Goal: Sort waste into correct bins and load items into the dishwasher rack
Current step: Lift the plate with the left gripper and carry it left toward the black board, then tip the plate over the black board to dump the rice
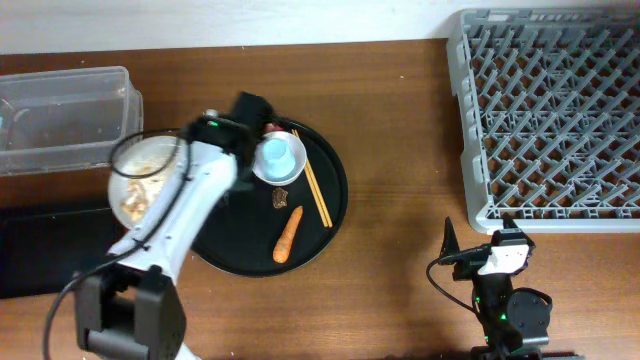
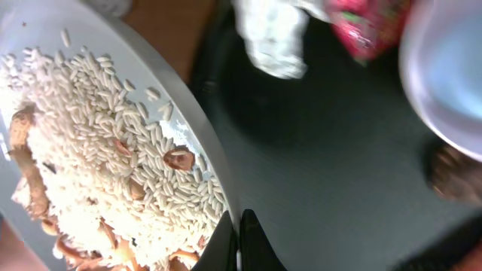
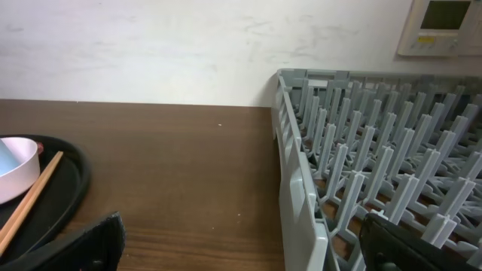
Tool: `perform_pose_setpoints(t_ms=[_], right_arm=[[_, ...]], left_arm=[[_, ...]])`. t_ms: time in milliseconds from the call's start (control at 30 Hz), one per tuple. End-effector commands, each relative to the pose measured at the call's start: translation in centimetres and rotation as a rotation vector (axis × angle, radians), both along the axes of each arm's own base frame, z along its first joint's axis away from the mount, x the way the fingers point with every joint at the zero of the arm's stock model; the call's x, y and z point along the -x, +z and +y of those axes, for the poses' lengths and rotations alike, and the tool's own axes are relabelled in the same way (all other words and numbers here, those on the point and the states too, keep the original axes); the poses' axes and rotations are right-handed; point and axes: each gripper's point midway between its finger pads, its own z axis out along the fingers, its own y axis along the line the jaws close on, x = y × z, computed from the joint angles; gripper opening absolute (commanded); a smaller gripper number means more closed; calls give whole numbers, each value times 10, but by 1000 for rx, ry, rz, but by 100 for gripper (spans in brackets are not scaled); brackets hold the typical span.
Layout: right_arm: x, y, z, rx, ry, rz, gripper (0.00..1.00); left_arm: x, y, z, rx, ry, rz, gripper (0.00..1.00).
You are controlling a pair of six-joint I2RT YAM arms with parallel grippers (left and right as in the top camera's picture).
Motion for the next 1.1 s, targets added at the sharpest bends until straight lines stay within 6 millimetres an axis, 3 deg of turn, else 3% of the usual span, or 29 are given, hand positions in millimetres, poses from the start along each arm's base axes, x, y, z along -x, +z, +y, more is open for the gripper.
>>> perform_pose_setpoints(t_ms=[0,100,233,433,600,700,900,1067], right_arm=[[0,-3,0,6,-3,2,98],[0,-3,0,6,-3,2,98],[0,-3,0,6,-3,2,99],[0,-3,0,6,-3,2,98],[0,-3,0,6,-3,2,98],[0,-3,0,6,-3,2,99],[0,-3,0,6,-3,2,98],[0,-3,0,6,-3,2,98]], left_arm=[[-15,21,28,66,105,-98,1],[-30,24,56,106,192,-166,1],[-27,25,100,99,305,-185,1],[-26,28,150,96,428,-237,1],[-36,28,184,258,518,-338,1],[-33,30,217,363,592,-407,1],[-21,38,260,567,672,-522,1],[-15,53,271,797,665,-613,1]])
